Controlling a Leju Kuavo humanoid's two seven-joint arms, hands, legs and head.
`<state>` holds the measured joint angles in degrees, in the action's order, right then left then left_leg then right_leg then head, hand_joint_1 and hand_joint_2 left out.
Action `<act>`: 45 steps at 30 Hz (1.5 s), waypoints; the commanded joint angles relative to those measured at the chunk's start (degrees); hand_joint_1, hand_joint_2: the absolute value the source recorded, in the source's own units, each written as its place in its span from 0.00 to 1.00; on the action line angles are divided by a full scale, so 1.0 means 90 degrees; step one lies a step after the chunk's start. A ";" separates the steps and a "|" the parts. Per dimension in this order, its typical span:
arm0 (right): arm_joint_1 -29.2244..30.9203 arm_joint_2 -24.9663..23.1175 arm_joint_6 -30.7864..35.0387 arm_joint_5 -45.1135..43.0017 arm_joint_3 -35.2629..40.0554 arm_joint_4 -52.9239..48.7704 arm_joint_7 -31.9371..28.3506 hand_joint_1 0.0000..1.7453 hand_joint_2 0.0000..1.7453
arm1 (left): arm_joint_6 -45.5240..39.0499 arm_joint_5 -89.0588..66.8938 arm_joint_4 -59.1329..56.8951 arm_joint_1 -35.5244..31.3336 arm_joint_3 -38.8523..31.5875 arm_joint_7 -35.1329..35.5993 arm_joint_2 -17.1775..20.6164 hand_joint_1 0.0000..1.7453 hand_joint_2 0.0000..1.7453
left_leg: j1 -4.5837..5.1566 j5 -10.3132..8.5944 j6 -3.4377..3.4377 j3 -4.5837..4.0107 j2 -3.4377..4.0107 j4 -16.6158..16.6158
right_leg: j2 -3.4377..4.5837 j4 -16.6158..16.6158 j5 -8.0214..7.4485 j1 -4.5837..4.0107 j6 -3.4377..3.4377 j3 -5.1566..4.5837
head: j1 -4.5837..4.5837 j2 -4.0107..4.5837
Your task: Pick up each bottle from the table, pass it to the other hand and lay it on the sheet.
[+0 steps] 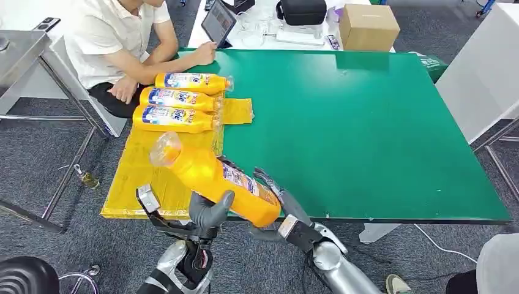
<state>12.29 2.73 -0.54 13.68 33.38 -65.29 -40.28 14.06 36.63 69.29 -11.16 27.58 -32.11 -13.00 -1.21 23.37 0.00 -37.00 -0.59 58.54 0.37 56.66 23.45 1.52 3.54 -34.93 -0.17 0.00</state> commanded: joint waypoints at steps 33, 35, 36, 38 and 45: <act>-0.1142 -0.0699 0.4505 0.1317 -0.2148 -0.2518 0.0031 0.00 1.00 | -0.3759 -0.9944 -0.3889 -0.3162 0.0181 0.3619 0.1106 0.99 1.00 | -0.0007 -0.0001 -0.0002 0.0023 0.0004 -0.0005 | -0.0003 -0.0008 -0.0003 -0.0010 -0.0015 0.0026 | 0.0005 0.0000; -0.1142 -0.0699 0.4505 0.1317 -0.2148 -0.2518 0.0031 0.00 1.00 | -0.3759 -0.9944 -0.3889 -0.3162 0.0181 0.3619 0.1106 0.99 1.00 | -0.0005 0.0004 -0.0007 0.0040 0.0014 -0.0008 | 0.0002 -0.0012 -0.0001 -0.0011 -0.0023 0.0041 | 0.0000 0.0000; -0.1077 -0.0677 0.4505 0.1243 -0.2097 -0.2398 0.0031 0.00 1.00 | -0.3727 -1.0085 -0.4166 -0.3306 0.0212 0.3676 0.1069 0.87 1.00 | -0.0006 0.0008 -0.0008 0.0044 0.0020 -0.0006 | 0.0007 -0.0010 0.0001 -0.0013 -0.0027 0.0043 | 0.0005 0.0000; -0.0966 -0.0569 0.4446 0.0931 -0.1931 -0.2108 0.0031 0.00 1.00 | -0.3281 -1.0000 -0.4647 -0.3518 0.0060 0.3681 0.0918 0.88 1.00 | -0.0009 0.0017 -0.0012 0.0058 0.0019 -0.0005 | 0.0002 -0.0011 0.0009 -0.0018 -0.0035 0.0059 | 0.0005 0.0000; -0.0654 -0.0428 0.4347 0.0514 -0.1566 -0.1385 0.0031 0.00 1.00 | -0.2603 -1.0062 -0.5561 -0.3954 -0.0083 0.3824 0.0806 0.38 1.00 | -0.0009 0.0007 -0.0007 0.0037 0.0017 -0.0003 | 0.0006 -0.0009 0.0002 -0.0015 -0.0023 0.0041 | 0.0002 0.0000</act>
<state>1.89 -3.98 39.08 20.22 14.71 -88.46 -40.04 -11.98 -53.57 33.98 -39.63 26.95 0.98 -4.15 -1.22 23.31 0.03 -37.05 -0.59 58.54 0.36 56.69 23.42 1.51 3.53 -34.96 -0.15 0.00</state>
